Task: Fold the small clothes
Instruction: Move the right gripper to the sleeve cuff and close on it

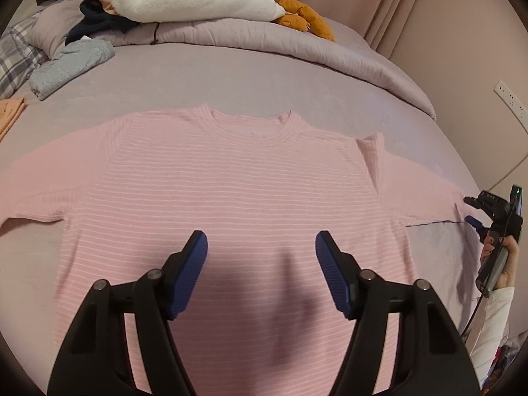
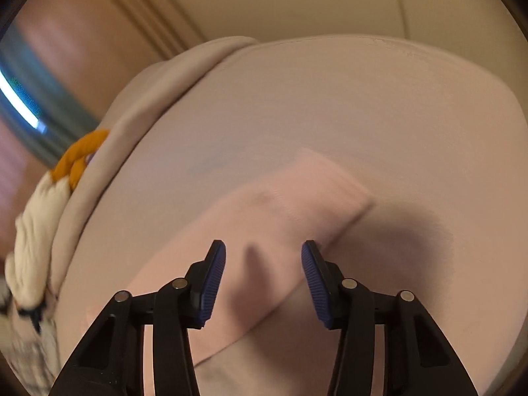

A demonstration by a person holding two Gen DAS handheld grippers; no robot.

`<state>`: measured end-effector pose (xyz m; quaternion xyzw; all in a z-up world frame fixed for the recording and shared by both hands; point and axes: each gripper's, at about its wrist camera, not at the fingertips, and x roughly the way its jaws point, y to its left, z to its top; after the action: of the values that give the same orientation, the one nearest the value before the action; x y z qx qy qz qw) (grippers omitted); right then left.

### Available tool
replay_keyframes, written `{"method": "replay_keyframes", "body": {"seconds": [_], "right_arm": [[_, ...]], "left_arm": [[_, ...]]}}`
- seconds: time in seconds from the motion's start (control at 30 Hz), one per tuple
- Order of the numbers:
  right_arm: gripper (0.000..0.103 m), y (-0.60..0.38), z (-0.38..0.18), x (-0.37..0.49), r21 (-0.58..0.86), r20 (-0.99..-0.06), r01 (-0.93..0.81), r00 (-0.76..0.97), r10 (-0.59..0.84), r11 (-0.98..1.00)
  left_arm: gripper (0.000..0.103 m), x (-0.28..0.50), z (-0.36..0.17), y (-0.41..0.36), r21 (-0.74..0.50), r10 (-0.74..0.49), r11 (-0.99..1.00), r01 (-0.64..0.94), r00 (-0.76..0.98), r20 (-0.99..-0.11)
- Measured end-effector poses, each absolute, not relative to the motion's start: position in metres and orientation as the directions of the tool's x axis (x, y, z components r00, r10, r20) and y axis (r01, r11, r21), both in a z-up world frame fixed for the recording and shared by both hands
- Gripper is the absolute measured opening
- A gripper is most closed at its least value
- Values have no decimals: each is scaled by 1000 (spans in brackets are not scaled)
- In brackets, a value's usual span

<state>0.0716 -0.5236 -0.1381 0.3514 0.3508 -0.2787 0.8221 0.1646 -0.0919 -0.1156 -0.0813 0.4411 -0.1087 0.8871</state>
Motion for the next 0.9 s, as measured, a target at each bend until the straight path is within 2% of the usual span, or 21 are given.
{"method": "replay_keyframes", "body": {"seconds": [0.23, 0.33, 0.4, 0.43, 0.47, 0.6, 0.73, 0.9], "right_arm": [[45, -540, -145, 67, 347, -783, 777, 549, -294, 526], [41, -553, -151, 61, 434, -756, 757, 601, -259, 489], [32, -561, -156, 60, 471, -732, 738, 632, -254, 483], [18, -562, -157, 61, 475, -727, 732, 639, -251, 488], [11, -563, -159, 62, 474, -724, 727, 643, -249, 498], [7, -553, -146, 72, 484, -684, 705, 674, -277, 519], [7, -529, -110, 73, 464, -591, 618, 750, -298, 634], [7, -476, -68, 102, 397, -535, 466, 818, -213, 791]], "left_arm": [[67, 167, -118, -98, -228, -261, 965, 129, 575, -776], [67, 168, -119, -98, -231, -263, 964, 128, 571, -778], [67, 168, -121, -99, -229, -260, 965, 128, 569, -780], [67, 168, -121, -99, -227, -258, 966, 126, 568, -781], [67, 168, -121, -100, -225, -255, 966, 125, 568, -782], [67, 169, -121, -100, -233, -261, 965, 123, 569, -780], [67, 169, -120, -99, -240, -264, 963, 119, 569, -779], [67, 167, -113, -96, -245, -257, 964, 102, 591, -764]]}}
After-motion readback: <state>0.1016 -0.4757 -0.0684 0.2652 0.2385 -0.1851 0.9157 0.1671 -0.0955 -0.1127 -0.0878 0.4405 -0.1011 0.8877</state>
